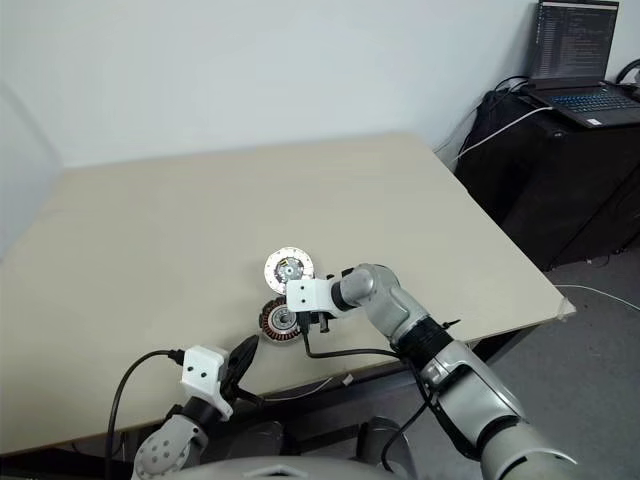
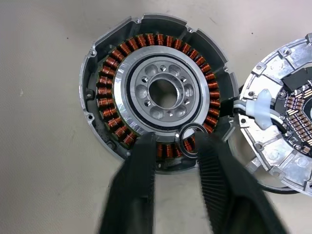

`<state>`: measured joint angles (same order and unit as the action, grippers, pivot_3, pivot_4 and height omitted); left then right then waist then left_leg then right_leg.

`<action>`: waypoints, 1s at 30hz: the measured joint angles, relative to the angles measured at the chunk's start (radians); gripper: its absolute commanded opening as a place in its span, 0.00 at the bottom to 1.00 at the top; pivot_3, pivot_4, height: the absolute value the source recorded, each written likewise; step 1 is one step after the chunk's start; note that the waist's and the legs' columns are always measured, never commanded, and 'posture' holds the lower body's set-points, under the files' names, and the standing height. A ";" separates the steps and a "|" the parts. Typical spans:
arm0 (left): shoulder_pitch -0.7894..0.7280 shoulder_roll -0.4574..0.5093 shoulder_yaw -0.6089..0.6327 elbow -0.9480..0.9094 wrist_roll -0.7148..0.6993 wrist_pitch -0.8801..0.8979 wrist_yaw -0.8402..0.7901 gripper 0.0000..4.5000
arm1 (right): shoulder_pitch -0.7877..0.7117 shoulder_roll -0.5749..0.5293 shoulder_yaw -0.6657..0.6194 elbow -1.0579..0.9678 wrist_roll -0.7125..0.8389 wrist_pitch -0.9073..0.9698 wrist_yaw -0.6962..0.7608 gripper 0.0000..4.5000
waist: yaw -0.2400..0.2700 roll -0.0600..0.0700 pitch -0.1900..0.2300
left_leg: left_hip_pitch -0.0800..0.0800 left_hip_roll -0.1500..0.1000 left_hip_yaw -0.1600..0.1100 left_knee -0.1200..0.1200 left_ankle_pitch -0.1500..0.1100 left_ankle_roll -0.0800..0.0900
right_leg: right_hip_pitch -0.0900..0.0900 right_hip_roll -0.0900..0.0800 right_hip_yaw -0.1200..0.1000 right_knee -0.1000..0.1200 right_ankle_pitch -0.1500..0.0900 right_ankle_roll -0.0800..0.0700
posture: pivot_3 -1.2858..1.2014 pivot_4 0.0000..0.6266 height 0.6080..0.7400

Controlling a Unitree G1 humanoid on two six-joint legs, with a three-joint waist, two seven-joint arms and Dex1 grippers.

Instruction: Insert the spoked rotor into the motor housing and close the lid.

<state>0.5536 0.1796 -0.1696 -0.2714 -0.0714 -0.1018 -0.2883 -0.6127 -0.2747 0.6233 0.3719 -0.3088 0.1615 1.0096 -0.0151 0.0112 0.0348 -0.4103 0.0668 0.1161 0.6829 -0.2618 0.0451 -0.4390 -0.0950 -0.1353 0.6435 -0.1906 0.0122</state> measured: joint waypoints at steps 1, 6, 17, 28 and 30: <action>0.000 0.000 0.000 0.003 0.000 -0.003 -0.001 0.00 | 0.000 0.000 0.000 0.006 -0.002 0.000 -0.007 0.01 | 0.000 0.000 0.000 | 0.000 0.000 0.000 0.000 0.000 0.000 | 0.000 0.000 0.000 0.000 0.000 0.000 | 0.52 0.00 1.00; 0.000 0.001 0.002 0.038 -0.007 -0.021 -0.008 0.00 | -0.007 0.003 -0.002 0.021 -0.005 -0.005 -0.025 0.01 | 0.001 0.001 0.000 | -0.001 0.000 0.000 0.000 0.000 0.000 | -0.001 0.000 0.000 0.000 0.000 0.000 | 0.52 0.00 1.00; -0.008 0.001 0.003 0.075 -0.010 -0.062 -0.018 0.00 | -0.010 0.001 -0.002 0.023 -0.002 -0.010 -0.024 0.01 | 0.001 0.001 0.000 | -0.001 0.000 0.000 0.000 0.000 0.000 | -0.001 -0.001 0.000 0.000 0.000 0.000 | 0.52 0.00 1.00; -0.019 0.001 0.003 0.102 -0.010 -0.081 -0.019 0.00 | 0.013 0.009 0.006 -0.093 0.005 0.002 0.039 0.01 | 0.002 0.001 0.000 | -0.003 -0.001 0.000 0.000 0.000 0.000 | -0.004 -0.001 0.000 -0.001 0.000 -0.001 | 0.52 0.00 1.00; -0.017 0.001 0.003 0.105 -0.010 -0.081 -0.019 0.00 | 0.013 0.014 0.009 -0.093 0.004 0.002 0.039 0.01 | 0.004 0.001 0.000 | -0.003 -0.001 0.000 0.000 0.000 0.000 | -0.004 -0.001 0.000 -0.001 0.000 -0.001 | 0.52 0.00 1.00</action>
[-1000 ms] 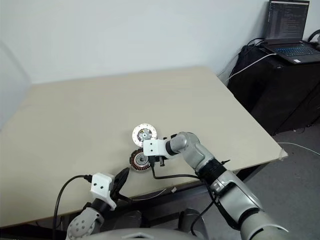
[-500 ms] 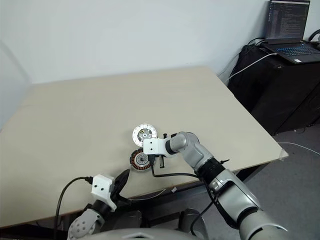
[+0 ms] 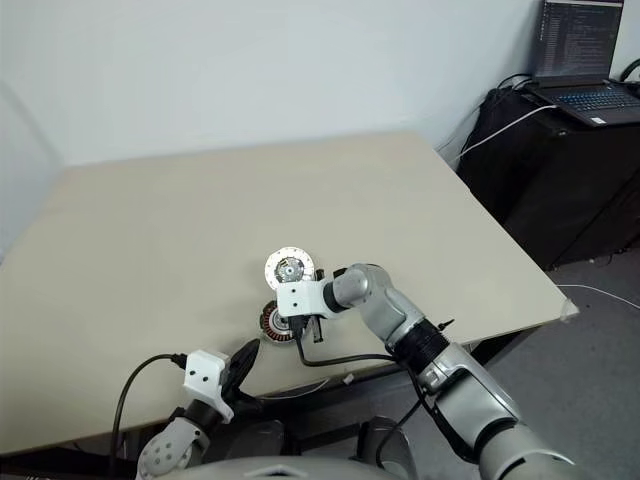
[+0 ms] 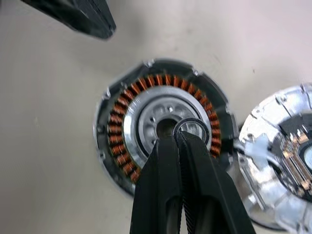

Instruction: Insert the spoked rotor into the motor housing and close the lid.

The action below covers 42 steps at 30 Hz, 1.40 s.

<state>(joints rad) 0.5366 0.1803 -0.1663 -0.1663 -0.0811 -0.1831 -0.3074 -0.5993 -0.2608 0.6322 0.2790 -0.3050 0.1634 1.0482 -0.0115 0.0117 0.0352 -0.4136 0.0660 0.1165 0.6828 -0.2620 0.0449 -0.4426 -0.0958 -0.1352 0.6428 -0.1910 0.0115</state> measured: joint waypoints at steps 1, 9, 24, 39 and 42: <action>0.001 0.000 0.000 0.000 0.000 0.000 0.000 0.00 | 0.000 0.003 0.001 0.000 -0.001 0.000 0.000 0.01 | 0.000 0.000 0.000 | 0.000 0.000 0.000 0.000 0.000 0.000 | 0.000 0.000 0.000 0.000 0.000 0.000 | 0.52 0.00 1.00; 0.003 -0.001 0.000 0.000 0.000 0.000 0.001 0.00 | 0.000 0.020 0.029 0.016 -0.004 0.000 -0.001 0.01 | -0.001 0.000 0.000 | 0.000 0.000 0.000 0.000 0.000 0.000 | 0.000 0.000 0.000 0.000 0.000 0.000 | 0.52 0.00 1.00; 0.004 0.000 0.000 0.000 0.000 0.000 0.001 0.00 | 0.001 0.014 0.029 0.038 -0.005 0.000 -0.020 0.01 | -0.001 0.000 0.000 | 0.000 0.000 0.000 0.000 0.000 0.000 | 0.000 0.000 0.000 0.000 0.000 0.000 | 0.52 0.00 1.00; 0.004 -0.001 0.000 0.000 -0.001 0.000 0.001 0.00 | -0.003 0.022 0.022 0.046 -0.002 0.002 -0.026 0.29 | 0.000 0.000 0.000 | 0.000 0.000 0.000 0.000 0.000 0.000 | 0.000 0.000 0.000 0.000 0.000 0.000 | 0.52 0.00 1.00; 0.004 -0.001 0.000 0.000 -0.001 0.000 0.001 0.00 | -0.001 0.012 0.020 0.036 0.000 0.001 -0.018 0.29 | 0.000 0.000 0.000 | 0.000 0.000 0.000 0.000 0.000 0.000 | 0.000 0.000 0.000 0.000 0.000 0.000 | 0.52 0.00 1.00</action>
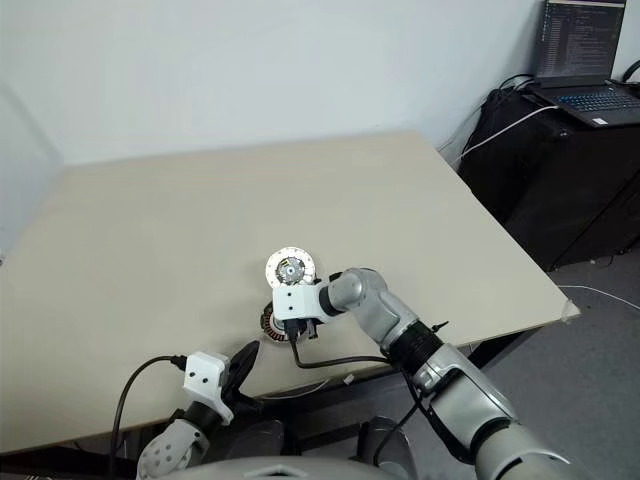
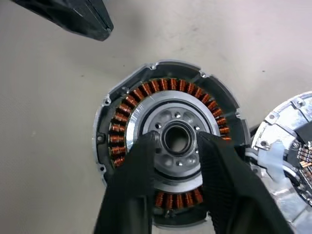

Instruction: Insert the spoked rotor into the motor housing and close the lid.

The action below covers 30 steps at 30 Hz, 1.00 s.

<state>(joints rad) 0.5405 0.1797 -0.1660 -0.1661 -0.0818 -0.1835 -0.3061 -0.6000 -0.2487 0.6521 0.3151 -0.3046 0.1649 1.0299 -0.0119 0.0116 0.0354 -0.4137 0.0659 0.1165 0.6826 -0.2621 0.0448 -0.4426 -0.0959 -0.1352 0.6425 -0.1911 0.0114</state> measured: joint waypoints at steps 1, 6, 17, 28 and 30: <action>0.000 0.000 0.000 0.000 0.000 0.000 0.000 0.00 | 0.001 -0.003 0.000 -0.007 0.002 0.000 0.004 0.29 | 0.000 0.000 0.000 | 0.000 0.000 0.000 0.000 0.000 0.000 | 0.000 0.000 0.000 0.000 0.000 0.000 | 0.52 0.00 1.00; -0.006 0.000 0.000 0.000 -0.001 0.000 -0.001 0.00 | 0.005 -0.016 -0.008 -0.051 0.023 0.010 0.018 0.17 | 0.000 0.000 0.000 | 0.000 0.000 0.000 0.000 0.000 0.000 | 0.000 0.000 0.000 0.000 0.000 0.000 | 0.52 0.00 1.00; -0.007 0.002 -0.001 -0.036 0.000 0.028 0.001 0.00 | 0.121 -0.043 -0.112 -0.187 0.042 0.053 -0.118 0.01 | 0.003 -0.002 0.001 | -0.001 -0.001 -0.001 0.000 0.000 0.000 | 0.000 -0.001 0.000 -0.001 0.000 0.000 | 0.52 0.00 1.00; 0.006 0.020 0.001 -0.078 -0.007 0.070 -0.002 0.00 | 0.461 -0.030 -0.375 -0.569 0.202 0.415 -0.290 0.01 | 0.001 -0.003 0.003 | 0.000 -0.001 -0.003 0.000 -0.001 0.000 | 0.000 -0.001 -0.001 -0.001 0.000 0.000 | 0.52 0.00 1.00; 0.003 0.022 0.001 -0.078 -0.009 0.074 -0.006 0.00 | 0.480 0.006 -0.430 -0.603 0.258 0.495 -0.317 0.09 | 0.001 -0.002 0.004 | -0.001 -0.001 -0.004 0.000 -0.001 0.000 | 0.000 -0.002 -0.002 -0.001 0.000 0.000 | 0.52 0.00 1.00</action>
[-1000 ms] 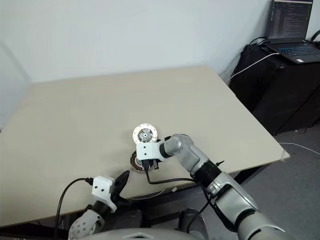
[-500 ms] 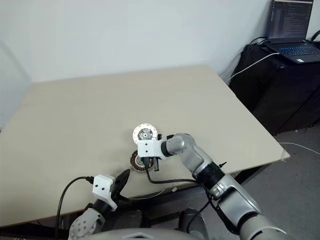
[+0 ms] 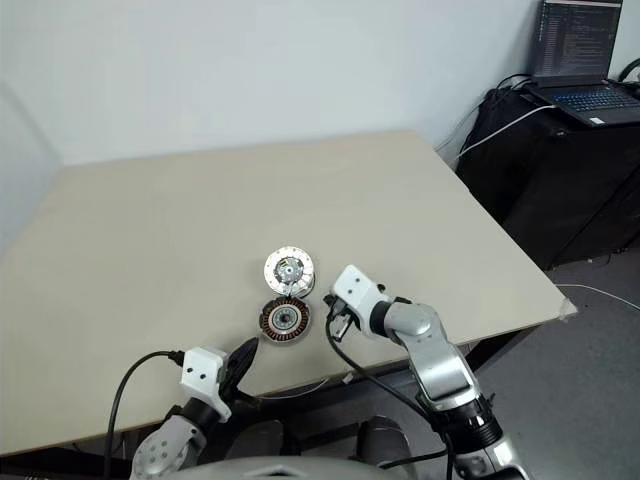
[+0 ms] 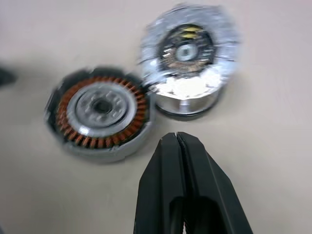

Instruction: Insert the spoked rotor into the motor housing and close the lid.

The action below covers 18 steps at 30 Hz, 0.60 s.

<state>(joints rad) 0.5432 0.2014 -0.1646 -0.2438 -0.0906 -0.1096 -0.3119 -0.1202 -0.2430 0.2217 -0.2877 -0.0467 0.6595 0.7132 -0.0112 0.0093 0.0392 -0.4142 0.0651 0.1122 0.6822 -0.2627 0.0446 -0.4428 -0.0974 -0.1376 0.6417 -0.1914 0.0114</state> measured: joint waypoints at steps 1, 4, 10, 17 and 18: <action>-0.003 0.001 0.000 0.000 0.000 0.002 -0.003 0.00 | 0.008 0.018 -0.026 -0.008 0.029 0.036 -0.009 0.14 | 0.000 0.000 0.000 | 0.000 0.000 -0.001 0.000 0.000 0.000 | 0.000 0.000 0.000 0.000 0.000 0.000 | 0.52 0.00 1.00; -0.012 0.003 0.000 0.000 -0.004 0.008 -0.016 0.00 | 0.014 0.075 -0.113 -0.008 0.126 0.148 -0.048 0.36 | 0.000 0.002 0.001 | 0.000 0.000 -0.001 0.000 0.000 0.000 | 0.000 0.000 0.000 0.000 0.000 0.000 | 0.52 0.00 1.00; -0.022 0.004 0.000 0.003 -0.007 0.011 -0.021 0.00 | -0.033 0.135 -0.243 0.061 0.215 0.238 -0.163 0.80 | -0.001 0.003 0.002 | -0.001 -0.001 -0.001 0.000 0.000 0.000 | 0.000 0.000 0.000 -0.001 0.000 0.000 | 0.52 0.00 1.00; -0.025 0.003 0.001 0.011 -0.007 0.009 -0.024 0.00 | -0.129 0.182 -0.342 0.183 0.308 0.260 -0.251 0.99 | -0.003 0.006 0.004 | -0.001 -0.001 -0.001 -0.001 0.000 0.000 | 0.000 0.001 0.000 -0.001 0.000 0.000 | 0.52 0.00 1.00; -0.025 0.003 0.000 0.012 -0.007 0.009 -0.024 0.00 | -0.146 0.190 -0.358 0.205 0.325 0.270 -0.259 0.99 | -0.003 0.006 0.004 | -0.001 -0.001 -0.001 -0.001 0.000 0.000 | 0.000 0.001 0.000 -0.001 0.000 0.000 | 0.52 0.00 1.00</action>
<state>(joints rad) 0.5183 0.2045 -0.1642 -0.2316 -0.0979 -0.1003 -0.3357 -0.2665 -0.0527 -0.1363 -0.0827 0.2784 0.9291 0.4537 -0.0146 0.0156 0.0432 -0.4152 0.0641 0.1113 0.6816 -0.2629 0.0444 -0.4431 -0.0968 -0.1380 0.6406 -0.1914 0.0113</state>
